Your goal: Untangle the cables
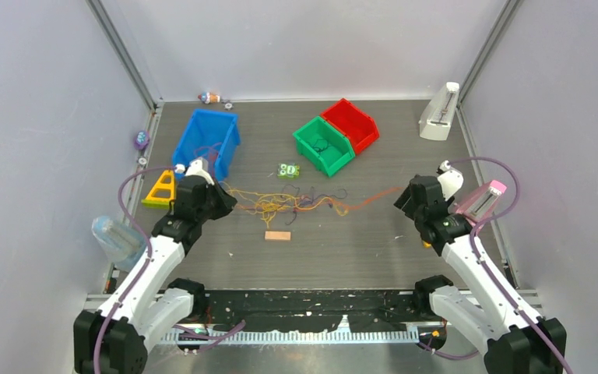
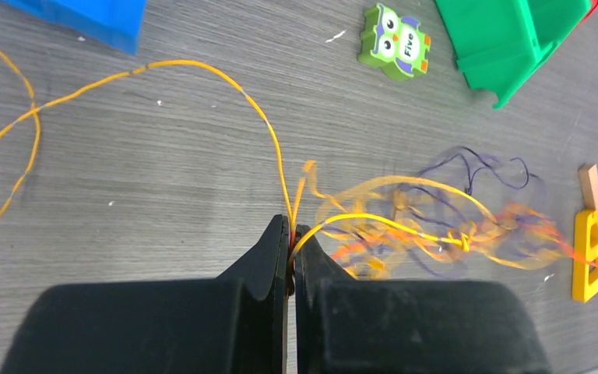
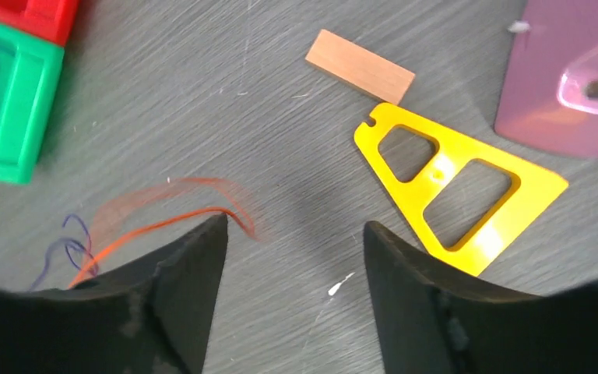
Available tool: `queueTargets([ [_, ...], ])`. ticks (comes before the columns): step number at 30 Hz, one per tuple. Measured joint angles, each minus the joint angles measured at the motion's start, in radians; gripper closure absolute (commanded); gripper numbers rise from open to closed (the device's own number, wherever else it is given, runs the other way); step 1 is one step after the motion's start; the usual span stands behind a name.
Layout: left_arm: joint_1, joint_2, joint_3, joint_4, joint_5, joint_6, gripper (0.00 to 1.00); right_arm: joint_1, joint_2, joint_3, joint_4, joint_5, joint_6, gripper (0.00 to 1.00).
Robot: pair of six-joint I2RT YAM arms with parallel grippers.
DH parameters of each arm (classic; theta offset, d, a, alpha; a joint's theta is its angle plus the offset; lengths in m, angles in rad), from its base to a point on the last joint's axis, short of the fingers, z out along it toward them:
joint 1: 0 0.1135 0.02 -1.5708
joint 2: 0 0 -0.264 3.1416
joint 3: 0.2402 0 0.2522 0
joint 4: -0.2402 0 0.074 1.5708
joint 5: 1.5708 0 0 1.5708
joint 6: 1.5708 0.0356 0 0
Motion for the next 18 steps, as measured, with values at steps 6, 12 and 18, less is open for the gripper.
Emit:
queueTargets([
  [6, -0.001, 0.11, 0.05, -0.016, 0.119, 0.099, 1.0, -0.014, -0.031, -0.035, 0.12, -0.259, -0.18, 0.08],
  [12, -0.011, 0.125, 0.05, -0.031, 0.177, 0.154, 1.0, 0.082, 0.02, -0.064, 0.249, -0.527, -0.309, 0.06],
  [18, -0.011, 0.125, 0.053, -0.05, 0.179, 0.179, 1.0, 0.342, 0.251, 0.053, 0.322, -0.602, -0.409, 0.02],
])
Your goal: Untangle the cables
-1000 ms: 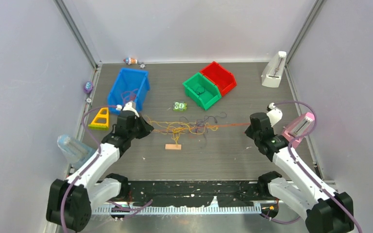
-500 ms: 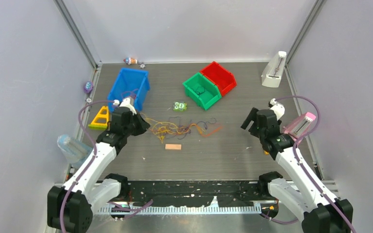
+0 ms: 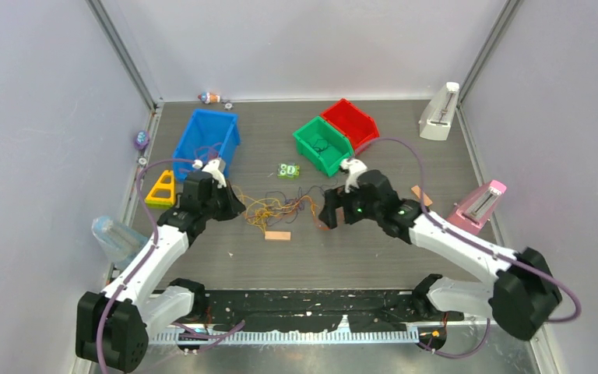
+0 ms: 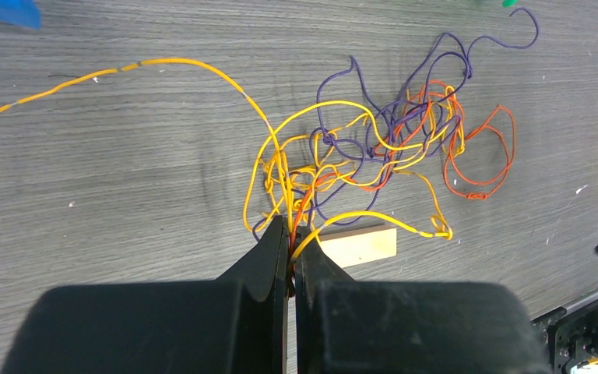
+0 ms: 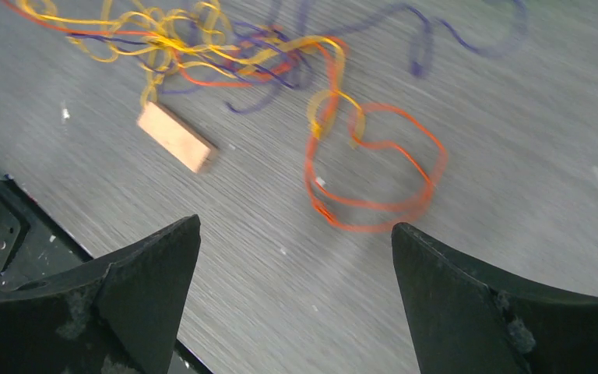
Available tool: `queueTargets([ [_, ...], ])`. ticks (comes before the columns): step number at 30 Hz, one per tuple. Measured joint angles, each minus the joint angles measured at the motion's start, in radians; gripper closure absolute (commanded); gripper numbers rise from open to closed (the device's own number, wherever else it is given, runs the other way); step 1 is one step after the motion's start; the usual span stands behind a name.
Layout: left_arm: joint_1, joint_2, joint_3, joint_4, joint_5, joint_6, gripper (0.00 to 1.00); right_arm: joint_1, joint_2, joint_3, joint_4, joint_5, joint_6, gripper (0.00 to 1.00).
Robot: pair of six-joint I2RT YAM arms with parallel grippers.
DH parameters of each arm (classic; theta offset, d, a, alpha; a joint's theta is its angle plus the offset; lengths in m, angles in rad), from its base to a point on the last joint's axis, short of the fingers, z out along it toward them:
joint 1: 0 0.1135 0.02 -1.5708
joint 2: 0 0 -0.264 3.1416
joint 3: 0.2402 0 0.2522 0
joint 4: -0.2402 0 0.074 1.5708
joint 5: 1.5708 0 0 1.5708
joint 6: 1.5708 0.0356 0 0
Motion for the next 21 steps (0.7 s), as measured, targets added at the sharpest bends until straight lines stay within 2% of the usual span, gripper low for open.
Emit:
queueTargets([
  [6, 0.0, -0.021, 0.0, -0.003, 0.0, 0.003, 1.0, 0.166, 0.285, 0.195, 0.084, 0.03, -0.069, 0.01],
  [12, 0.0, -0.056, 0.002, -0.004, 0.001, 0.002, 1.0, 0.237, 0.546, 0.376, 0.099, 0.085, -0.106, 0.03],
  [16, 0.0, -0.083, 0.001, -0.002, 0.005, -0.002, 1.0, 0.264, 0.674, 0.468, 0.095, 0.127, -0.106, 0.1],
  [18, 0.0, -0.101, -0.002, -0.002, 0.013, -0.005, 1.0, 0.273, 0.73, 0.513, 0.083, 0.157, -0.09, 0.22],
  [19, 0.0, -0.111, -0.004, -0.002, 0.017, -0.006, 1.0, 0.277, 0.749, 0.528, 0.079, 0.172, -0.08, 0.39],
  [21, 0.0, -0.139, -0.01, -0.003, 0.028, -0.007, 1.0, 0.287, 0.781, 0.546, 0.077, 0.216, -0.046, 0.66],
])
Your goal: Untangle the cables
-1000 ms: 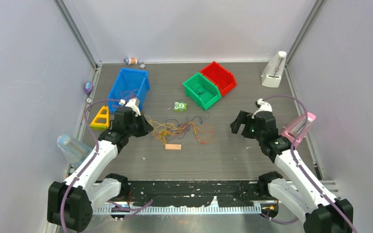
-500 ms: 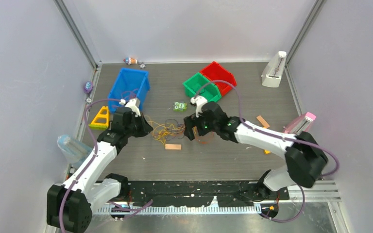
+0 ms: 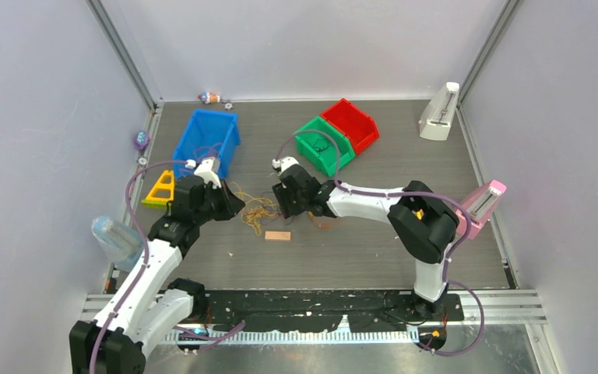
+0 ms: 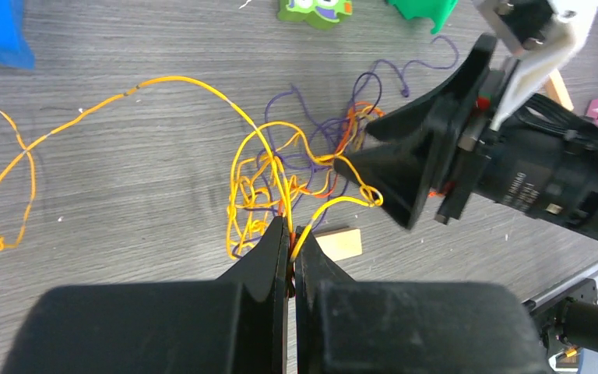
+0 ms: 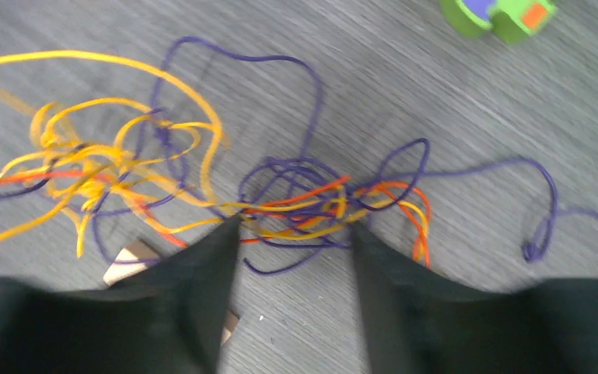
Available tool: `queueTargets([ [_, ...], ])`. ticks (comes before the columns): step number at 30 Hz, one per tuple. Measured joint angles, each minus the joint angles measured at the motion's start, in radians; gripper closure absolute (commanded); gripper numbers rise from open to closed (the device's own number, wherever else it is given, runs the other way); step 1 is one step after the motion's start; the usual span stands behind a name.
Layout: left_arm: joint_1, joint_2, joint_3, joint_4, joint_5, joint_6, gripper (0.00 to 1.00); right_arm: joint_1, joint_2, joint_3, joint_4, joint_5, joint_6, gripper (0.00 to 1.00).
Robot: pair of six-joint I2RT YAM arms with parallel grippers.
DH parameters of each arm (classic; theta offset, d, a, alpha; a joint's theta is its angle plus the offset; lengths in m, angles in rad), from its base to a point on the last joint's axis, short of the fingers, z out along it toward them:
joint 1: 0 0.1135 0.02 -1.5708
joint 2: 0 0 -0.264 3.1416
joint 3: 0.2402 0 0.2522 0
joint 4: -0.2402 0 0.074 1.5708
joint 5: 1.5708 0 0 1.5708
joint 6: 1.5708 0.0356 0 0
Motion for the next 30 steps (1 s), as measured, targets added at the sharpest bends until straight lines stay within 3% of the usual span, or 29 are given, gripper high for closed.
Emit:
queueTargets([
  [2, 0.0, -0.024, 0.0, -0.002, 0.008, 0.0, 1.0, 0.006, 0.002, -0.005, -0.009, 0.043, 0.022, 0.86],
  [5, 0.0, -0.061, 0.0, -0.01, 0.023, -0.001, 1.0, 0.01, -0.034, -0.055, 0.014, 0.135, 0.074, 0.94],
  [14, -0.06, -0.054, 0.017, -0.029, 0.103, -0.034, 1.0, -0.007, -0.411, -0.33, 0.034, 0.323, 0.166, 0.95],
  [25, -0.367, -0.016, 0.039, -0.024, 0.079, -0.14, 0.99, -0.021, -0.768, -0.466, -0.152, 0.36, 0.239, 0.95],
  [30, -0.326, 0.042, 0.032, 0.005, 0.085, -0.187, 0.93, -0.021, -0.801, -0.459, -0.261, 0.392, 0.267, 0.95],
])
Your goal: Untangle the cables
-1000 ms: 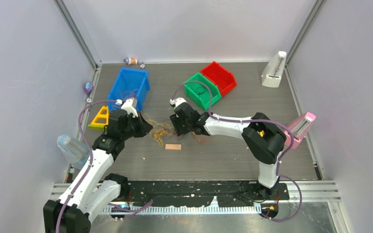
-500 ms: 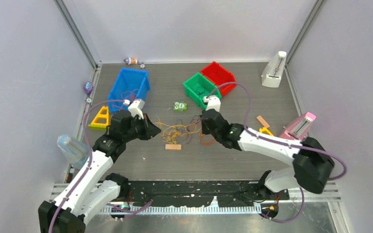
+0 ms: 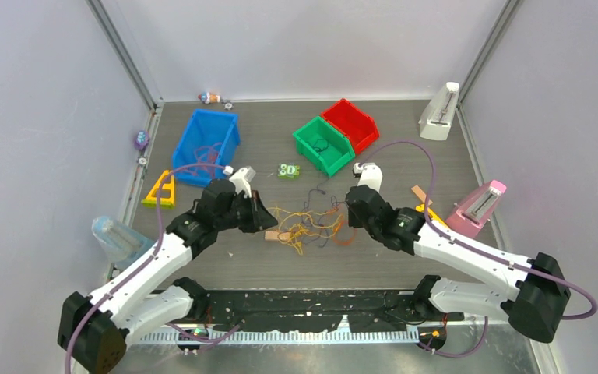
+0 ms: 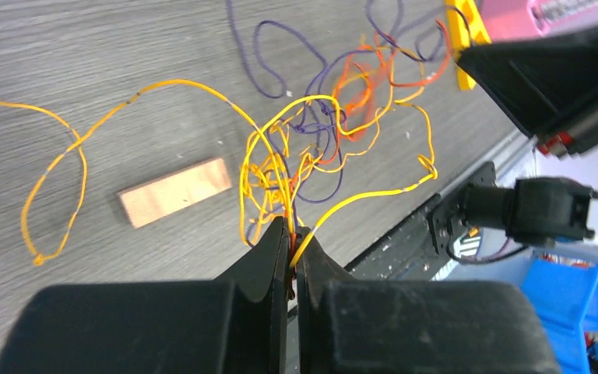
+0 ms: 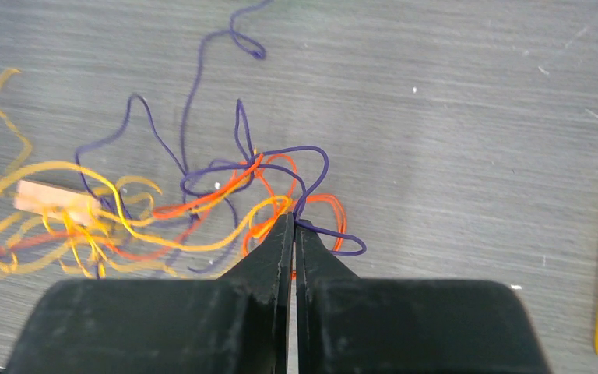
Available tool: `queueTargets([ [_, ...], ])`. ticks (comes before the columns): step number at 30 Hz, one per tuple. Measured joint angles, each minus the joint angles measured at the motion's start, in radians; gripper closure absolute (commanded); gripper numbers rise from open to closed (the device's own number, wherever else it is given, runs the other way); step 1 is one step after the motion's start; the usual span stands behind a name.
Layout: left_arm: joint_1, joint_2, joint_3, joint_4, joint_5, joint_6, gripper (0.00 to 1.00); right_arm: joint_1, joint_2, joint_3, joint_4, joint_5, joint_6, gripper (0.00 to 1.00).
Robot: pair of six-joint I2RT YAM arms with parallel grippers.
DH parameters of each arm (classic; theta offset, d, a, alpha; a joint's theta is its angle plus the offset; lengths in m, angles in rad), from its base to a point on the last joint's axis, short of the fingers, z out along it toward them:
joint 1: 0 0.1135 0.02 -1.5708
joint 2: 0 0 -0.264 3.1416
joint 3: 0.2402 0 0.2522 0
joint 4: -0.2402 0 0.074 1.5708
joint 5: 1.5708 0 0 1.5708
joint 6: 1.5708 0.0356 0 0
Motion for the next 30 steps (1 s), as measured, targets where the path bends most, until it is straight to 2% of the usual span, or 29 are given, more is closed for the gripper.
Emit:
queueTargets([
  [3, 0.044, 0.072, 0.01, 0.003, -0.014, 0.006, 0.85, -0.003, 0.036, 0.025, -0.077, -0.005, 0.018, 0.95],
  [4, 0.054, 0.1, 0.02, -0.003, -0.024, 0.01, 0.76, -0.004, 0.053, 0.037, -0.098, -0.009, 0.024, 0.95],
  [6, 0.067, 0.152, 0.046, -0.009, -0.039, 0.026, 0.46, -0.008, 0.09, 0.061, -0.123, -0.026, 0.033, 0.95],
  [10, 0.079, 0.24, 0.115, -0.019, -0.077, 0.056, 0.12, -0.03, 0.147, 0.087, -0.133, -0.07, 0.04, 0.95],
  [11, 0.08, 0.247, 0.124, -0.021, -0.085, 0.06, 0.07, -0.042, 0.156, 0.092, -0.134, -0.085, 0.042, 0.95],
  [14, 0.079, 0.245, 0.129, -0.025, -0.108, 0.063, 0.03, -0.085, 0.177, 0.103, -0.135, -0.125, 0.044, 0.95],
  [19, 0.057, 0.222, 0.131, -0.074, -0.164, 0.092, 0.02, -0.157, 0.245, 0.136, -0.133, -0.188, 0.055, 0.94],
  [27, -0.037, 0.194, 0.131, -0.144, -0.22, 0.136, 0.06, -0.239, 0.278, 0.136, -0.111, -0.262, 0.071, 0.78],
  [28, -0.05, 0.194, 0.131, -0.15, -0.222, 0.137, 0.06, -0.253, 0.278, 0.132, -0.105, -0.267, 0.071, 0.57],
  [29, -0.061, 0.194, 0.13, -0.154, -0.222, 0.137, 0.06, -0.273, 0.278, 0.123, -0.094, -0.278, 0.069, 0.46],
  [30, -0.068, 0.194, 0.13, -0.156, -0.222, 0.137, 0.06, -0.284, 0.278, 0.116, -0.09, -0.282, 0.073, 0.25],
])
